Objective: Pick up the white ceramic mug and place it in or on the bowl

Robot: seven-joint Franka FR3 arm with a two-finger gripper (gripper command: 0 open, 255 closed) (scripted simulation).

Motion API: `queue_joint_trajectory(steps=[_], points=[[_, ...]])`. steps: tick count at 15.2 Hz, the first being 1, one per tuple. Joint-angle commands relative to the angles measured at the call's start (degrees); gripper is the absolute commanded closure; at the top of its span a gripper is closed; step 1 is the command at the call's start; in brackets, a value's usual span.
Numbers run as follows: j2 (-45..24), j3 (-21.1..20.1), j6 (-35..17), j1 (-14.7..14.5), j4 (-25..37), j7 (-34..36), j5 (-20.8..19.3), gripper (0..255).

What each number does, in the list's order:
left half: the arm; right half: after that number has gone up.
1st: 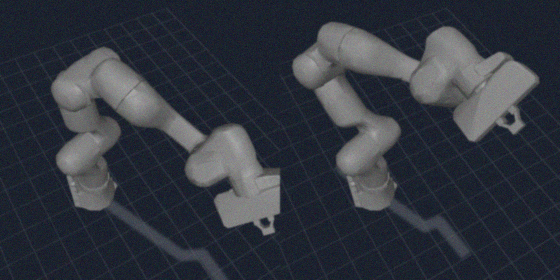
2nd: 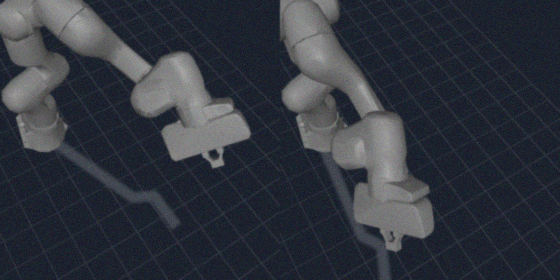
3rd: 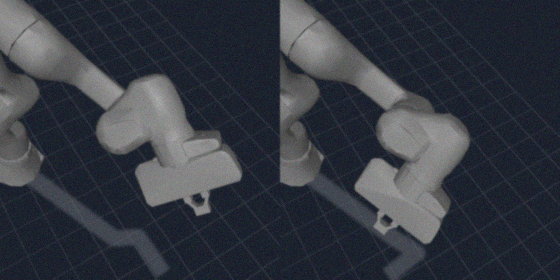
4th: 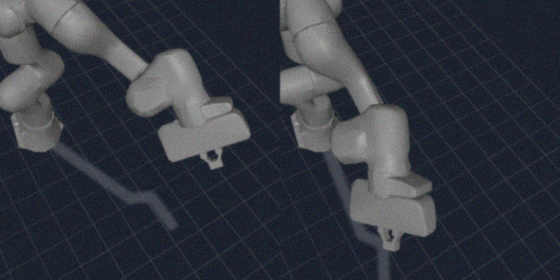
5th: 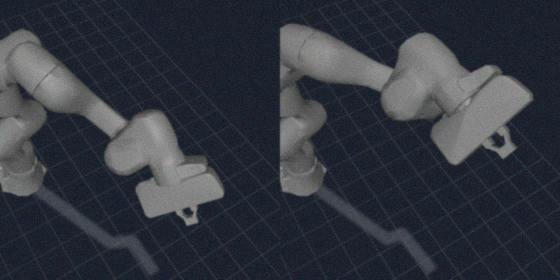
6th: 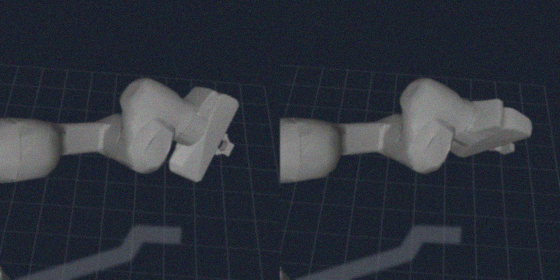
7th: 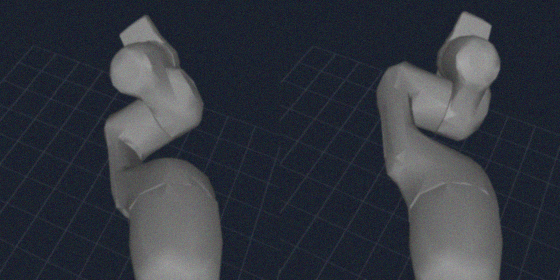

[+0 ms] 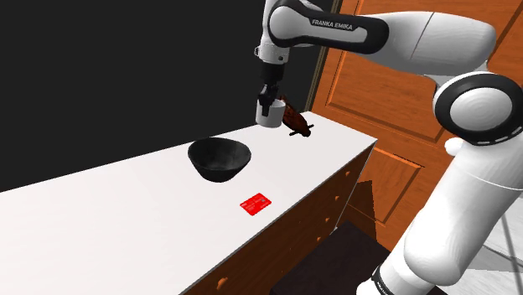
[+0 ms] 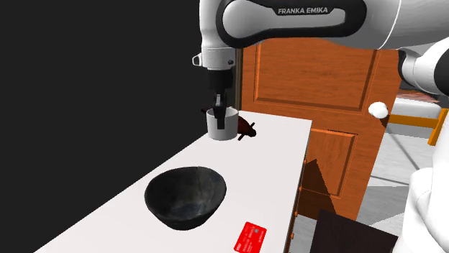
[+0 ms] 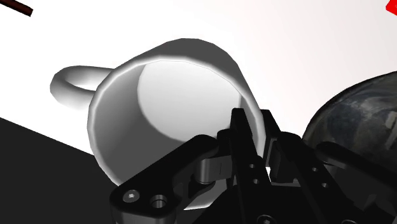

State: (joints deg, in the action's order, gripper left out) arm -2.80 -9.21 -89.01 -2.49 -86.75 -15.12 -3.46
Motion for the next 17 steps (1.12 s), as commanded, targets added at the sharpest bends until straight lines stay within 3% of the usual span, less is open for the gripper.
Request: queue_joint_trajectory(steps=[1,5,11,17], points=[[-0.47,-0.08,1.89,-0.1,2.35,0.05,-0.08,255],[-1.53,-0.15,4.94,-0.21,6.43,0.03,-0.27,255],[-5.06,-3.95,8.1,-5.13,12.55,8.32,-1.28,255],[-11.76,-7.38,12.77,-11.24,23.15,16.63,-3.56,255]])
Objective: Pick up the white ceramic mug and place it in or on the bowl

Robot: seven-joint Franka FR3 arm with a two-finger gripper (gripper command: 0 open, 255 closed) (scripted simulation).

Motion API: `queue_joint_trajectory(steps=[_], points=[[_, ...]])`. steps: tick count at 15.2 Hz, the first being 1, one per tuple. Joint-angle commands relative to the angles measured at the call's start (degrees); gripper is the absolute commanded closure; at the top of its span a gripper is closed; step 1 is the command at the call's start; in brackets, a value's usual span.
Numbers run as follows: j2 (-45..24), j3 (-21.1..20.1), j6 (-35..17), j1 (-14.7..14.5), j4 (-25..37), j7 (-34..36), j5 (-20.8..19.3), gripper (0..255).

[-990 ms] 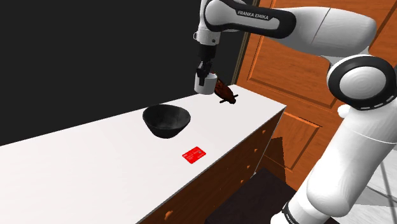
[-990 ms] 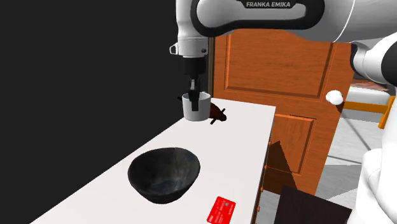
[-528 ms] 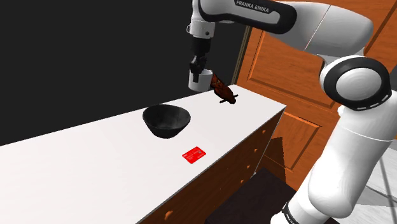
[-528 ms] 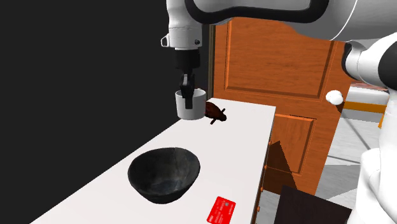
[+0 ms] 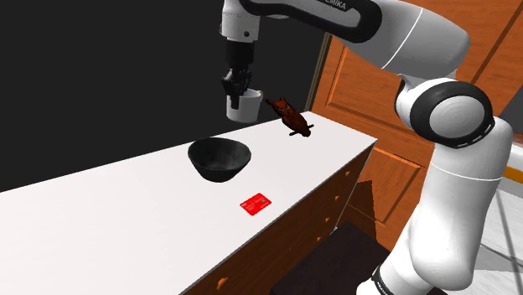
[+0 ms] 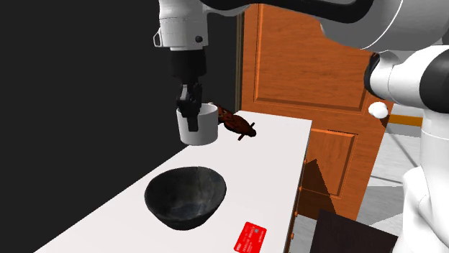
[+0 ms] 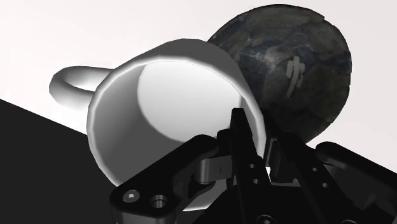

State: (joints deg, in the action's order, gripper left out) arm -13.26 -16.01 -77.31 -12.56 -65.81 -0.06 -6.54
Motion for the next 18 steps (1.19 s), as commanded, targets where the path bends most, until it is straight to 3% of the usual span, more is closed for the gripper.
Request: queue_joint_trajectory(steps=[1,18], points=[[-2.74,-1.02,2.05,-2.36,4.49,2.84,-1.0,255],[3.97,-0.54,-14.67,-0.23,-18.66,2.71,1.18,255]])
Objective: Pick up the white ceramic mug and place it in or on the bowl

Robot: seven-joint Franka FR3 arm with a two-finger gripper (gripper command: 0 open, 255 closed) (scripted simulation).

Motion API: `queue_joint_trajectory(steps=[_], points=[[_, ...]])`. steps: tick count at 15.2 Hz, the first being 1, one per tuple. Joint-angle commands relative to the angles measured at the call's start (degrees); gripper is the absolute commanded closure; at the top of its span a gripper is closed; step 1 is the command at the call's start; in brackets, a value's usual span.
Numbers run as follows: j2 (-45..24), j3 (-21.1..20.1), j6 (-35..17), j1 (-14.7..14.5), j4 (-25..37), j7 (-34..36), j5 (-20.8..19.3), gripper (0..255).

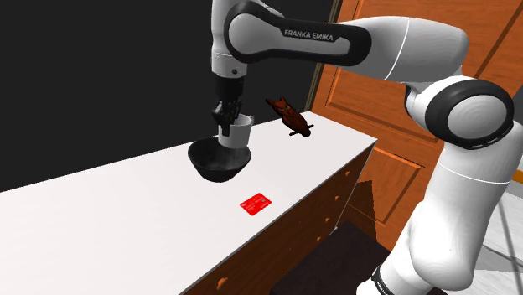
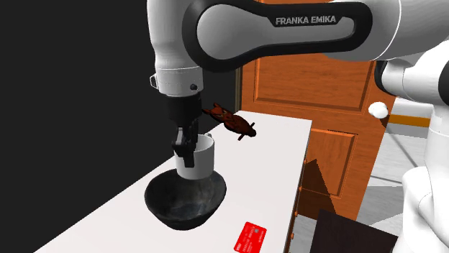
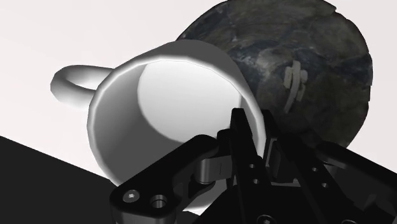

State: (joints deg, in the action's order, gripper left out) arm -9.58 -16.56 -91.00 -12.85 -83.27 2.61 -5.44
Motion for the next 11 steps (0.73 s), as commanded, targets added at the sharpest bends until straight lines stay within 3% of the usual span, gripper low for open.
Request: queue_joint_trajectory(steps=[1,8,9,11], points=[[0.29,0.02,-0.98,0.06,-1.22,0.03,0.09,255],[0.28,0.02,-0.98,0.06,-1.2,0.03,0.08,255],[0.28,0.02,-0.98,0.06,-1.2,0.03,0.08,0],[0.28,0.02,-0.97,0.06,-1.2,0.03,0.08,0]])
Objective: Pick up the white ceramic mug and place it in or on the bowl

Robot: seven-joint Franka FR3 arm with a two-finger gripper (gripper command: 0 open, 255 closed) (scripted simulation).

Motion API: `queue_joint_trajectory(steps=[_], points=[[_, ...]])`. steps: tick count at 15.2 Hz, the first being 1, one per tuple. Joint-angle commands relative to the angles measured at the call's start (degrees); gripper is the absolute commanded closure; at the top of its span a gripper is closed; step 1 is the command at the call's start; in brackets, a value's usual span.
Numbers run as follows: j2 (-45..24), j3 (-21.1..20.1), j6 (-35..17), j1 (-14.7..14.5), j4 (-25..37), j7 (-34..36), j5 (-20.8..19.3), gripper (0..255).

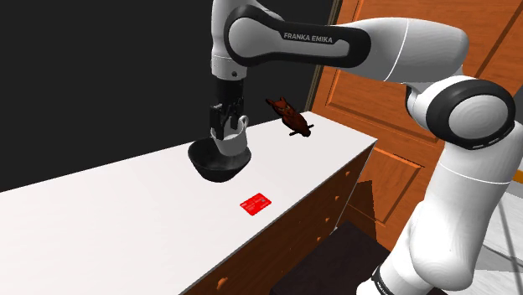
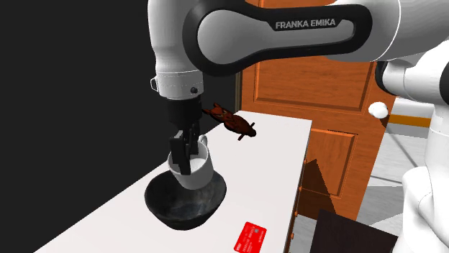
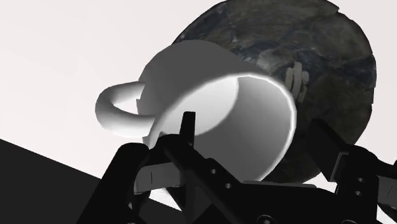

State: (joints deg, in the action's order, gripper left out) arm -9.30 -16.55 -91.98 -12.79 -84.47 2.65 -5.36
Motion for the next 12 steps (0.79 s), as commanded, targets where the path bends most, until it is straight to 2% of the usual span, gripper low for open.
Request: queue_joint_trajectory(steps=[1,3,7,12], points=[[0.0,0.0,0.0,0.0,0.0,0.0,0.0,0],[0.0,0.0,0.0,0.0,0.0,0.0,0.0,0],[-2.82,-0.34,8.52,-0.95,11.2,0.28,-0.87,0],[-2.82,-0.33,8.52,-0.96,11.2,0.27,-0.87,0]])
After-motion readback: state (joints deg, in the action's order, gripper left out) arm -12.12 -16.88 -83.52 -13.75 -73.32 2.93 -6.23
